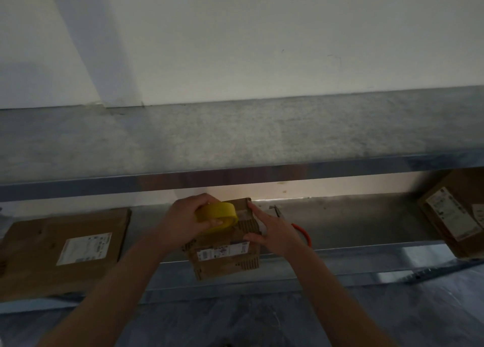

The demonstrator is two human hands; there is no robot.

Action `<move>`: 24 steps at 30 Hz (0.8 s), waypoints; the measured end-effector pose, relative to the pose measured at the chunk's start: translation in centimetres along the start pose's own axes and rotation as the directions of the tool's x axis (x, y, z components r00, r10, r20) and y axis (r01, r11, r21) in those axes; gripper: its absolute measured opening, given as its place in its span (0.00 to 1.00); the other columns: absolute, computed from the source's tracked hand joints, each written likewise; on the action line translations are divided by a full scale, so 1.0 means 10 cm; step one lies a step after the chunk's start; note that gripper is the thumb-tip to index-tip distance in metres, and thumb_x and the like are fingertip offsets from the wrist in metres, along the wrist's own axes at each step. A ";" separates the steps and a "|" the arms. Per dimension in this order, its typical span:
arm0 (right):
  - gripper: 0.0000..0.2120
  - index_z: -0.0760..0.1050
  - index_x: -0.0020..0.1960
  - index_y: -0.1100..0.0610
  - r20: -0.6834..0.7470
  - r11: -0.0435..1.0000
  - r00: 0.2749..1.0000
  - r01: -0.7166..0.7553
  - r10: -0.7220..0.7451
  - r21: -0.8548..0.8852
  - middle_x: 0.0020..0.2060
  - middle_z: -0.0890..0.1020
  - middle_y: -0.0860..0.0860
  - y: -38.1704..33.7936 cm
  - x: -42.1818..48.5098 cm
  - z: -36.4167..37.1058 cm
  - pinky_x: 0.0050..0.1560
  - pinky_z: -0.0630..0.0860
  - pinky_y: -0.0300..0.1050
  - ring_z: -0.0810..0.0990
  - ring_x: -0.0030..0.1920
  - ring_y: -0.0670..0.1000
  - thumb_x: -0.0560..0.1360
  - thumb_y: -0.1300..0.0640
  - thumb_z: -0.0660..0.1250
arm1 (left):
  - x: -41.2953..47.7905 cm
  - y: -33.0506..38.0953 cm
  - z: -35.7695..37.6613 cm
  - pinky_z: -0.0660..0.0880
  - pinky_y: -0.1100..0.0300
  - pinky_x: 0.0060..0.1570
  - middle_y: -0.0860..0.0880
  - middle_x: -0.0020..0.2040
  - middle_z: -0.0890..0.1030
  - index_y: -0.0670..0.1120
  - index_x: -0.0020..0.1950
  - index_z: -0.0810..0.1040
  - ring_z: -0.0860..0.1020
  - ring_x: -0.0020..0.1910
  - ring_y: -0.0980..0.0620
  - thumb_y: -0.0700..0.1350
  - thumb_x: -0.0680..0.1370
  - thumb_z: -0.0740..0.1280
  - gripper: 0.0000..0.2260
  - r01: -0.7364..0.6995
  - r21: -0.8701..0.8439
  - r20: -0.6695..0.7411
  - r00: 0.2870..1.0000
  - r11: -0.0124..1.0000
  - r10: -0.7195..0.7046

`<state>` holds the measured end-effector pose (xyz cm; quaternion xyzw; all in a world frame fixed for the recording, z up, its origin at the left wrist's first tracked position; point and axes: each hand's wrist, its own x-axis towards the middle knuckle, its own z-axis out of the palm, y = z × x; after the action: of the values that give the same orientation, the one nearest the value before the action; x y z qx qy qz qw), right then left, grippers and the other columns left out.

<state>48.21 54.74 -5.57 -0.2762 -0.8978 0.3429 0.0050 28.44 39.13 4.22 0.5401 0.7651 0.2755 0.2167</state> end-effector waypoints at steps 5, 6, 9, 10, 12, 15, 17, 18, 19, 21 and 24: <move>0.41 0.42 0.78 0.40 -0.056 0.985 0.997 0.051 -0.061 -0.163 0.66 0.77 0.50 0.02 0.03 0.03 0.59 0.76 0.52 0.77 0.62 0.53 0.74 0.30 0.59 | -0.05 0.12 -0.02 0.67 0.64 0.47 0.56 0.53 0.77 0.56 0.62 0.75 0.73 0.50 0.58 0.59 0.74 0.69 0.19 -0.164 0.297 0.060 0.986 0.941 0.153; 0.41 0.41 0.78 0.41 -0.058 0.982 0.996 0.059 -0.071 -0.182 0.67 0.76 0.50 0.03 0.03 0.04 0.59 0.76 0.53 0.77 0.63 0.53 0.74 0.29 0.58 | -0.05 0.13 -0.05 0.68 0.62 0.49 0.56 0.53 0.76 0.56 0.63 0.74 0.73 0.51 0.58 0.59 0.74 0.68 0.19 -0.155 0.286 0.061 0.988 0.946 0.143; 0.42 0.40 0.78 0.41 -0.072 0.973 0.994 0.068 -0.086 -0.219 0.67 0.76 0.48 0.03 0.03 0.08 0.58 0.78 0.53 0.77 0.63 0.51 0.72 0.27 0.53 | -0.07 0.08 -0.10 0.69 0.60 0.52 0.56 0.55 0.76 0.55 0.65 0.73 0.73 0.52 0.58 0.58 0.75 0.67 0.19 -0.134 0.310 0.053 0.991 0.941 0.123; 0.42 0.40 0.78 0.41 -0.078 0.973 0.993 0.071 -0.090 -0.221 0.67 0.76 0.48 0.03 0.04 0.10 0.57 0.78 0.52 0.78 0.62 0.51 0.73 0.26 0.52 | -0.08 0.05 -0.11 0.68 0.61 0.51 0.56 0.55 0.76 0.55 0.65 0.73 0.72 0.52 0.58 0.59 0.75 0.67 0.19 -0.117 0.326 0.047 0.993 0.938 0.108; 0.41 0.39 0.79 0.41 -0.092 0.974 0.991 0.081 -0.102 -0.211 0.65 0.77 0.47 0.04 0.04 0.13 0.55 0.79 0.49 0.79 0.60 0.49 0.74 0.27 0.52 | -0.07 0.00 -0.12 0.66 0.62 0.48 0.55 0.53 0.76 0.55 0.65 0.74 0.71 0.50 0.58 0.59 0.75 0.68 0.21 -0.104 0.354 0.049 0.995 0.930 0.093; 0.41 0.39 0.79 0.42 -0.091 0.979 0.991 0.080 -0.098 -0.188 0.63 0.78 0.47 0.04 0.04 0.13 0.52 0.79 0.47 0.80 0.57 0.49 0.74 0.27 0.51 | -0.06 -0.04 -0.05 0.67 0.61 0.49 0.52 0.53 0.77 0.54 0.67 0.74 0.72 0.51 0.55 0.59 0.74 0.69 0.23 -0.147 0.390 0.074 0.989 0.909 0.128; 0.40 0.38 0.79 0.41 -0.082 0.987 0.993 0.072 -0.084 -0.143 0.61 0.79 0.47 0.02 0.03 0.14 0.51 0.80 0.47 0.80 0.55 0.48 0.75 0.28 0.52 | -0.06 -0.07 -0.01 0.68 0.61 0.50 0.51 0.53 0.78 0.52 0.66 0.75 0.74 0.52 0.53 0.59 0.74 0.69 0.23 -0.162 0.373 0.031 0.986 0.914 0.162; 0.40 0.38 0.78 0.40 -0.072 0.992 0.995 0.068 -0.075 -0.106 0.60 0.80 0.47 0.01 0.02 0.14 0.50 0.80 0.47 0.80 0.55 0.48 0.75 0.30 0.54 | -0.06 -0.07 0.01 0.67 0.62 0.49 0.51 0.53 0.78 0.51 0.66 0.76 0.74 0.52 0.53 0.59 0.74 0.69 0.23 -0.166 0.360 0.009 0.985 0.918 0.174; 0.39 0.37 0.78 0.38 -0.064 0.996 0.996 0.065 -0.069 -0.062 0.60 0.80 0.47 0.00 0.01 0.14 0.51 0.81 0.48 0.80 0.55 0.47 0.76 0.31 0.56 | -0.06 -0.07 0.03 0.66 0.63 0.49 0.51 0.53 0.79 0.51 0.65 0.76 0.74 0.51 0.53 0.59 0.74 0.69 0.22 -0.172 0.355 0.002 0.983 0.919 0.183; 0.39 0.36 0.77 0.36 -0.052 0.998 0.997 0.062 -0.061 0.023 0.61 0.79 0.46 -0.02 -0.01 0.13 0.53 0.80 0.48 0.80 0.56 0.47 0.77 0.34 0.58 | -0.06 -0.07 0.07 0.65 0.63 0.49 0.51 0.52 0.78 0.51 0.64 0.76 0.74 0.51 0.54 0.59 0.74 0.69 0.22 -0.185 0.353 0.000 0.980 0.917 0.198; 0.40 0.36 0.76 0.32 -0.027 0.986 0.999 0.039 -0.035 0.160 0.63 0.78 0.43 -0.06 -0.02 0.12 0.60 0.77 0.45 0.78 0.60 0.45 0.77 0.36 0.62 | -0.06 -0.07 0.09 0.66 0.62 0.49 0.53 0.53 0.77 0.52 0.64 0.76 0.70 0.51 0.57 0.58 0.75 0.68 0.20 -0.155 0.300 -0.031 0.985 0.941 0.172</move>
<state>47.90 53.55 -6.07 -0.2622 -0.8721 0.4107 0.0444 28.72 38.55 3.09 0.6200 0.7562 0.1899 0.0878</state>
